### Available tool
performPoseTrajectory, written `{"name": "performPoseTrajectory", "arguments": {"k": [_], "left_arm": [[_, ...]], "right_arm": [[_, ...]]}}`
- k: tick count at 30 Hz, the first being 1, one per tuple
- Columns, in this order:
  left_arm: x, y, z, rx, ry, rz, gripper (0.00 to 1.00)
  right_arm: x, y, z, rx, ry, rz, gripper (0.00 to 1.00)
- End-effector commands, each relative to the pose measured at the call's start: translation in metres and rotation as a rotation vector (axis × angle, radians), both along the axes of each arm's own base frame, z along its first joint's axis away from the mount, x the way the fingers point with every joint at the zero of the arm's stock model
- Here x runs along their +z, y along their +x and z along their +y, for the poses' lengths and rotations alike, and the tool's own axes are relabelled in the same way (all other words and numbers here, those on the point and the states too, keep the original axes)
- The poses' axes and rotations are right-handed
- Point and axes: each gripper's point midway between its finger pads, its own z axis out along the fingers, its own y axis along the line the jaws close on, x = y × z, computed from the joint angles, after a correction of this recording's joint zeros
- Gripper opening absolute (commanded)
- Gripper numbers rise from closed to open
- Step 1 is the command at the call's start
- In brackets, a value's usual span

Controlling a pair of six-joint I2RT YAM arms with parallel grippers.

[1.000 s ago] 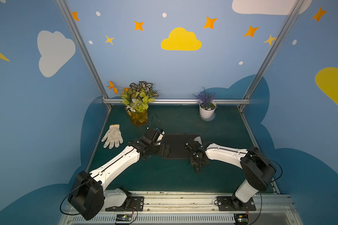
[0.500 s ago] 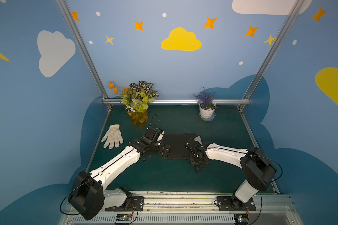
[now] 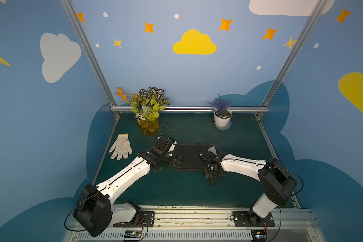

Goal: Align the knife with the edge of the cutting board
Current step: Adjust the knife at the edge of the cutting board.

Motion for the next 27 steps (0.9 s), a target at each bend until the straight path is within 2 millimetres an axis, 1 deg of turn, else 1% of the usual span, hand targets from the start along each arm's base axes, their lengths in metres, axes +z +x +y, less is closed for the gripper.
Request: {"name": "performPoseTrajectory", "arguments": {"k": [1, 19, 27], "left_arm": [[-0.0053, -0.0034, 0.0025, -0.008, 0.020, 0.008, 1.00], [-0.0044, -0.0038, 0.0032, -0.009, 0.023, 0.004, 1.00], [-0.0035, -0.0032, 0.0031, -0.008, 0.022, 0.002, 1.00]], "right_arm": [[0.0008, 0.0032, -0.0025, -0.004, -0.018, -0.005, 0.33], [0.0038, 0.0060, 0.0010, -0.005, -0.009, -0.010, 0.32], [0.0055, 0.0086, 0.0031, -0.002, -0.005, -0.014, 0.29]]}}
